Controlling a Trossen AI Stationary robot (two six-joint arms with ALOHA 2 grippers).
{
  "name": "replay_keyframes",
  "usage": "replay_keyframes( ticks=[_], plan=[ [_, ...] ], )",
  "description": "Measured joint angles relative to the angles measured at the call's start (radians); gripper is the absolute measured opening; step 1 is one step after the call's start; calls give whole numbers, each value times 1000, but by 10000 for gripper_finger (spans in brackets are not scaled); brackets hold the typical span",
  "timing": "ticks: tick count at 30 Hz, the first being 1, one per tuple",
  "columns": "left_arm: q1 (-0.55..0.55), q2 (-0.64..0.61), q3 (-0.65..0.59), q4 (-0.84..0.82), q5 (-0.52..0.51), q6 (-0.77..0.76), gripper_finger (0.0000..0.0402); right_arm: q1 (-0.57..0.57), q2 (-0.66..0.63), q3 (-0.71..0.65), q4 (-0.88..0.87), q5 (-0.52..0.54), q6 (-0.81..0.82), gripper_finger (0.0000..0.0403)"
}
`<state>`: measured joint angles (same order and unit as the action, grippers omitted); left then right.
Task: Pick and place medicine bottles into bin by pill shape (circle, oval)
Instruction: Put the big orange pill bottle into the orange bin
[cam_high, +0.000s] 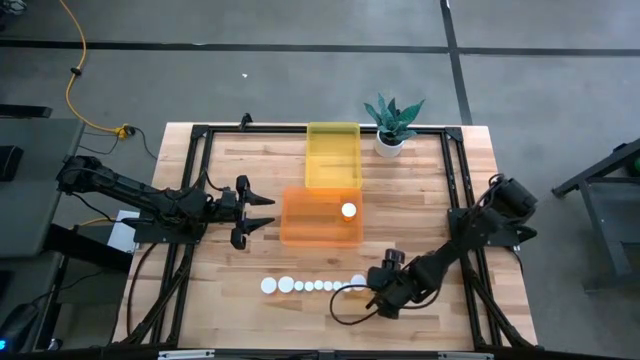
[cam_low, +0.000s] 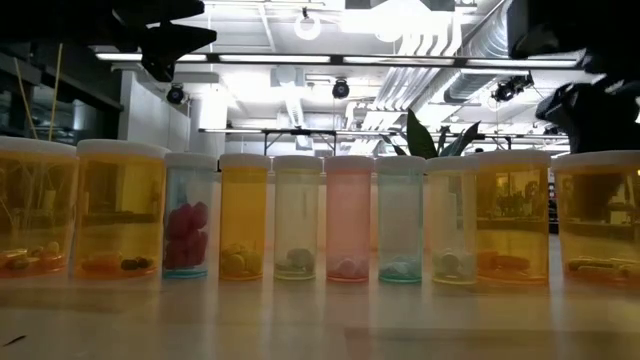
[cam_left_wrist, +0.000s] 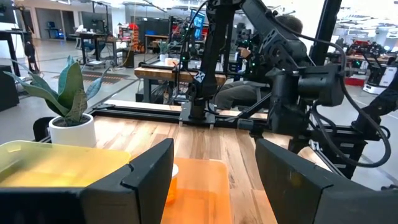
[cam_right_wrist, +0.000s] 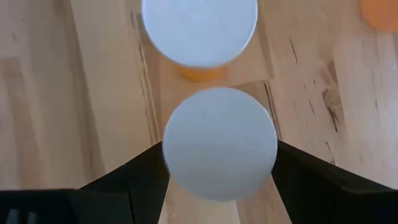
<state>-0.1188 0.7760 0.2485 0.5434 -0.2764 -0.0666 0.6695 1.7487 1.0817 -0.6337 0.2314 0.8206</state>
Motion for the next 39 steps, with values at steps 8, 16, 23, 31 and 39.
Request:
replay_keyframes(
  ticks=[8, 16, 23, 31, 39],
  plan=[
    [0, 0, 0, 0, 0, 0, 216, -4, -11, 0, 10, 49, -17, 256],
    [0, 0, 0, 0, 0, 0, 216, -4, -23, 0, 42, 79, -43, 256],
    [0, 0, 0, 0, 0, 0, 216, -4, -27, 0, 23, 61, -43, 237],
    [0, 0, 0, 0, 0, 0, 216, -3, -40, 0, 9, 53, -44, 190],
    [0, 0, 0, 0, 0, 0, 216, 7, -193, 0, -69, 93, -50, 196]
  ],
)
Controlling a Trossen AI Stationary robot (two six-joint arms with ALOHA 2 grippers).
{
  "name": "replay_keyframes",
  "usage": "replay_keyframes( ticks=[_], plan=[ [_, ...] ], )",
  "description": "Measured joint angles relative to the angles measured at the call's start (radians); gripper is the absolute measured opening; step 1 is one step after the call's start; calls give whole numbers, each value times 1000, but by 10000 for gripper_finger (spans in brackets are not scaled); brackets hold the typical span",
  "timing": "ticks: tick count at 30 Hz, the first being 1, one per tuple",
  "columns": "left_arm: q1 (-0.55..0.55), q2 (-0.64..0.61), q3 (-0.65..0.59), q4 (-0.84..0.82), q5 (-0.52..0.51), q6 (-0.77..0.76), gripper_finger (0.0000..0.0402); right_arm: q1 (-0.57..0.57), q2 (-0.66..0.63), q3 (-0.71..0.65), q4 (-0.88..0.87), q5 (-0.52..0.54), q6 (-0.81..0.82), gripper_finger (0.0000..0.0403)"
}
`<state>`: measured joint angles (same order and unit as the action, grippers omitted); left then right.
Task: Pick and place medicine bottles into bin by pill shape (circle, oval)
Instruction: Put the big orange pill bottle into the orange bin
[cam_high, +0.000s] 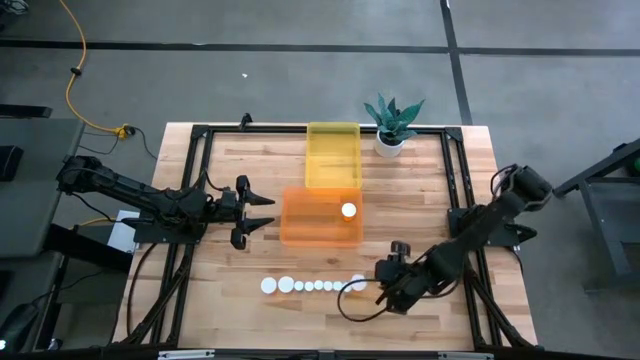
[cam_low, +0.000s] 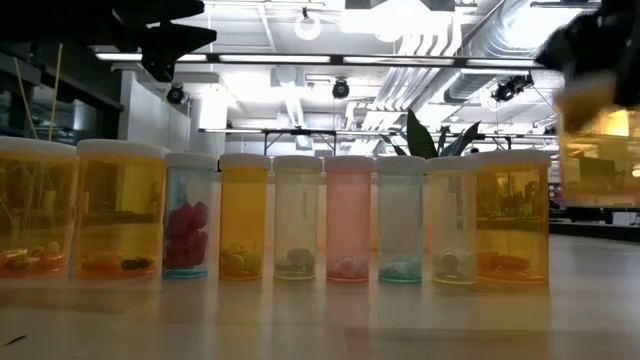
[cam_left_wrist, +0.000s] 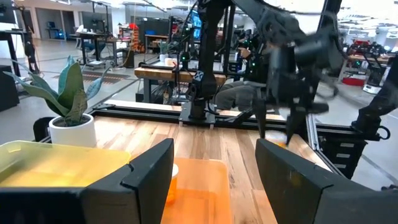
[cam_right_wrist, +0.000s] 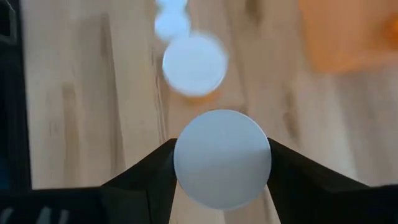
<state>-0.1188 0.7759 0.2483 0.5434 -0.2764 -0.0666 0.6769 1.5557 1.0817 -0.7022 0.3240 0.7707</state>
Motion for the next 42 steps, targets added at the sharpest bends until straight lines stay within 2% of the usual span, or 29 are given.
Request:
replay_keyframes(
  ticks=[7, 12, 17, 20, 23, 28, 34, 42],
  plan=[
    [0, 0, 0, 0, 0, 8, 216, -57, -111, 0, 104, 191, -202, 194],
    [0, 0, 0, 0, 0, 11, 216, -178, -83, 0, 199, 218, -370, 194],
    [0, 0, 0, 0, 0, 11, 216, -320, -4, 0, 214, 219, -437, 193],
    [0, 0, 0, 0, 0, 18, 216, -388, 45, 0, 210, 189, -438, 193],
    [0, 0, 0, 0, 0, 18, 216, -437, 82, 0, 210, 109, -427, 193],
    [0, 0, 0, 0, 0, 18, 216, -469, 98, 0, 206, -8, -408, 193],
    [0, 0, 0, 0, 0, 18, 216, -479, 99, 0, 159, -19, -324, 193],
    [0, 0, 0, 0, 0, 18, 216, -494, 109, 0, 149, -46, -313, 193]
  ],
)
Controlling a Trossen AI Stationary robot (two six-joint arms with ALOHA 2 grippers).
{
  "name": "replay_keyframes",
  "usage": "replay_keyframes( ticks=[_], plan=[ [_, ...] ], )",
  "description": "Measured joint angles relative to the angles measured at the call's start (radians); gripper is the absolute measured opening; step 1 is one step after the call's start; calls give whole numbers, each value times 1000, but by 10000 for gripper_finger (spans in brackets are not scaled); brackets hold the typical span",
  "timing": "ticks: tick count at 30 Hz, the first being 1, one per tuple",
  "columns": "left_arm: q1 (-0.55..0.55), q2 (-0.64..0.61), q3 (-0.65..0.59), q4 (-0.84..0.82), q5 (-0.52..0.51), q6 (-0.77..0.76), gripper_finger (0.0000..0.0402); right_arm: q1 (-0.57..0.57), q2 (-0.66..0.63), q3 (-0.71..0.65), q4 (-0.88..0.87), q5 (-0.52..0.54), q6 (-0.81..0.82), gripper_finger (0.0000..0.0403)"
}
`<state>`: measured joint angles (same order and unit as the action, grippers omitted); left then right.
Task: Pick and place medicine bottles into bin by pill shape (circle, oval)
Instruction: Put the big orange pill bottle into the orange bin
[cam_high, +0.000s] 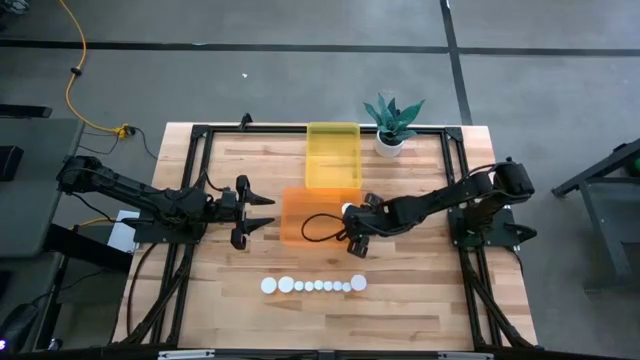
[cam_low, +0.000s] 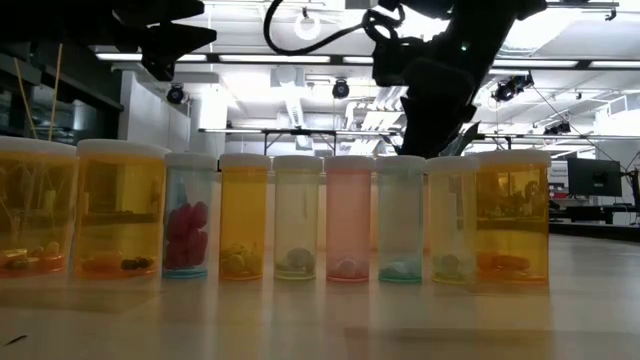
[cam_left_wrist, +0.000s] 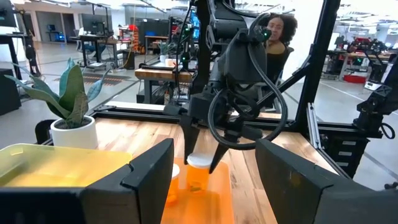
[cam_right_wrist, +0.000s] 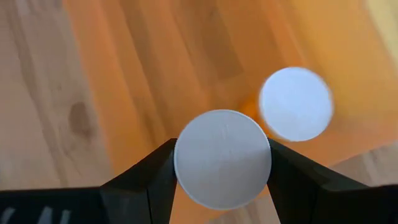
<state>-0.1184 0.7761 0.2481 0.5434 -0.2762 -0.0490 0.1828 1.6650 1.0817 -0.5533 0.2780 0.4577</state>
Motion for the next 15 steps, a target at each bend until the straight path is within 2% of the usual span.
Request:
replay_keyframes(
  ticks=[4, 10, 15],
  plan=[
    [0, 0, 0, 0, 0, 0, 216, -4, 0, 0, 0, -46, 13, 193],
    [0, 0, 0, 0, 0, 0, 216, -6, 0, 0, 0, -50, 13, 195],
    [0, 0, 0, 0, 0, 0, 216, -6, 0, 0, 0, -50, 12, 223]
  ],
)
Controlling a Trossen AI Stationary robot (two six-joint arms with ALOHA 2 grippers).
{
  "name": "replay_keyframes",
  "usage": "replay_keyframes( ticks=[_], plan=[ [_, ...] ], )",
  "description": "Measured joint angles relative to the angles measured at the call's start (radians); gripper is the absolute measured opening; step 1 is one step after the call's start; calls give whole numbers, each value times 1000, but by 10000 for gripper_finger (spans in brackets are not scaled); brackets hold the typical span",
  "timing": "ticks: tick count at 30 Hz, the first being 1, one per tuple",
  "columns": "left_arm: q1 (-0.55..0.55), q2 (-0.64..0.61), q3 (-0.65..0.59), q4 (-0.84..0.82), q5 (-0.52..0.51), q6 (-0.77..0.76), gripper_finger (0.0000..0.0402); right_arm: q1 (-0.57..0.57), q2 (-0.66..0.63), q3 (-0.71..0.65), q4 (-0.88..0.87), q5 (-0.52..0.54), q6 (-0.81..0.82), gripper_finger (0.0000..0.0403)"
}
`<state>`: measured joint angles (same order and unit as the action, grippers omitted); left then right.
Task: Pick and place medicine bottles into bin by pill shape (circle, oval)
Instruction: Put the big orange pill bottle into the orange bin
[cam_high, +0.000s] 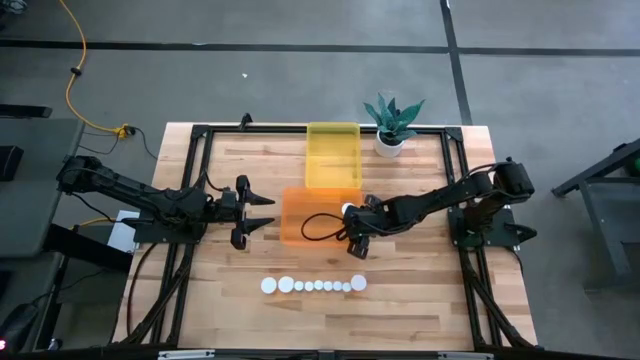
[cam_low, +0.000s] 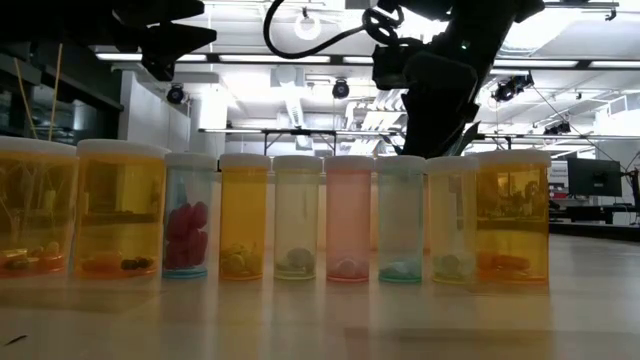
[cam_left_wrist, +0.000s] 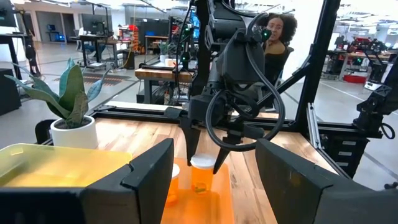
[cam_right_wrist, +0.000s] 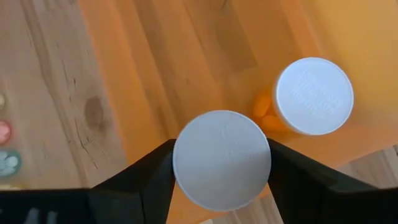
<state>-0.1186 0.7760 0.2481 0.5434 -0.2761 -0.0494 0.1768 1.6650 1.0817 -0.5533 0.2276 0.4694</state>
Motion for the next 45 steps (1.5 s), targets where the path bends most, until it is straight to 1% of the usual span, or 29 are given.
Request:
replay_keyframes(
  ticks=[6, 10, 15, 17, 23, 25, 28, 31, 34, 38, 40, 42, 45],
  plan=[
    [0, 0, 0, 0, 1, 0, 216, 0, 0, 0, 0, 0, -2, 265],
    [0, 0, 0, 0, 3, 0, 216, 0, 0, 0, 1, 3, -36, 283],
    [0, 0, 0, 0, 4, 0, 216, 0, -7, 0, -1, 12, -122, 286],
    [0, 0, 0, 0, 3, 0, 216, 0, -23, 0, -7, 37, -163, 286],
    [0, 0, 0, -1, 3, 0, 216, 1, -111, 0, -41, 113, -208, 287],
    [0, 0, 0, -1, 3, -1, 216, 4, -141, 0, -51, 114, -208, 287],
    [0, 0, 0, -2, 3, -1, 216, 31, -171, 0, -57, 123, -209, 287],
    [0, 0, 0, -15, 4, -4, 216, 82, -180, -5, -49, 155, -217, 287],
    [0, 0, 0, -32, 4, -21, 216, 143, -202, -84, 74, 185, -225, 287],
    [0, 0, 0, -32, 4, -26, 216, 213, -256, -289, 349, 183, -175, 287],
    [0, 0, 0, -31, 4, -26, 216, 246, -286, -399, 543, 184, -151, 287],
    [0, 0, 0, -26, 4, -26, 216, 275, -309, -500, 797, 193, -154, 287],
    [0, 0, 0, -21, 4, -26, 216, 300, -313, -607, 1196, 182, -257, 287]
  ],
)
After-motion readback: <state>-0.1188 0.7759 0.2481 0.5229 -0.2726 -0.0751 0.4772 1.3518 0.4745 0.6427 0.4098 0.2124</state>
